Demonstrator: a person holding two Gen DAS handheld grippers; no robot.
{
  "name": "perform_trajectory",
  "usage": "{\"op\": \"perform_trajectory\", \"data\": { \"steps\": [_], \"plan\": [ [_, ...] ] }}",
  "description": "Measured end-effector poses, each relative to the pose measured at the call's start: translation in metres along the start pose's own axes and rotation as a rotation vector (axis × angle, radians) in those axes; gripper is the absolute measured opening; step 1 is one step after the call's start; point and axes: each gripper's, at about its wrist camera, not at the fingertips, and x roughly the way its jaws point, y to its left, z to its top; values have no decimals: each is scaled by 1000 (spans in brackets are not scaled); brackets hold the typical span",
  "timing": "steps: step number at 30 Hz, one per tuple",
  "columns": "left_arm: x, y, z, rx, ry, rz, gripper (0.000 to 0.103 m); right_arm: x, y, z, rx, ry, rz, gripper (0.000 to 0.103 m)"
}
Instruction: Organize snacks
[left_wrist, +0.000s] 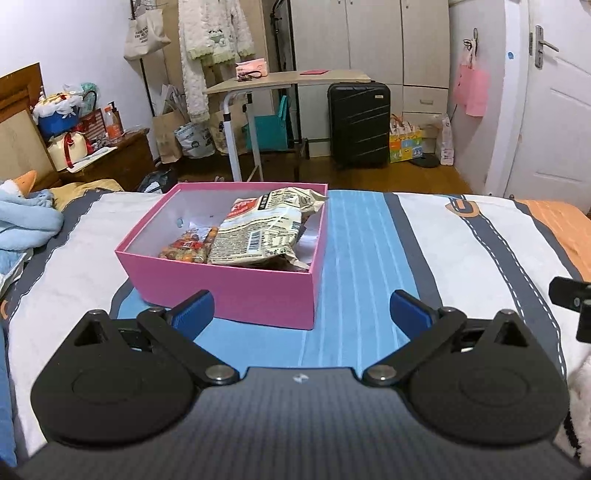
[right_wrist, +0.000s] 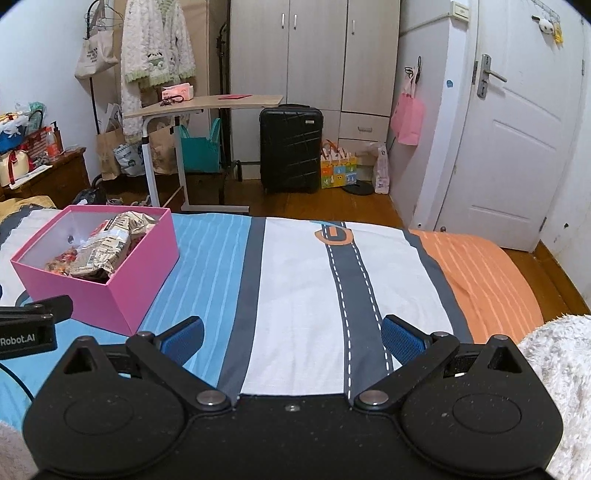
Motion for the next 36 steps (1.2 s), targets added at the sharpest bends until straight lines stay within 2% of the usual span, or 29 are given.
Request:
{"op": "perform_trajectory", "data": {
  "steps": [28, 36],
  "plan": [
    [0, -13, -4, 7, -6, -30, 103, 2, -2, -2, 11, 3, -19, 103],
    [-3, -12, -6, 0, -1, -66, 103, 4, -4, -3, 14, 11, -21, 103]
  ]
}}
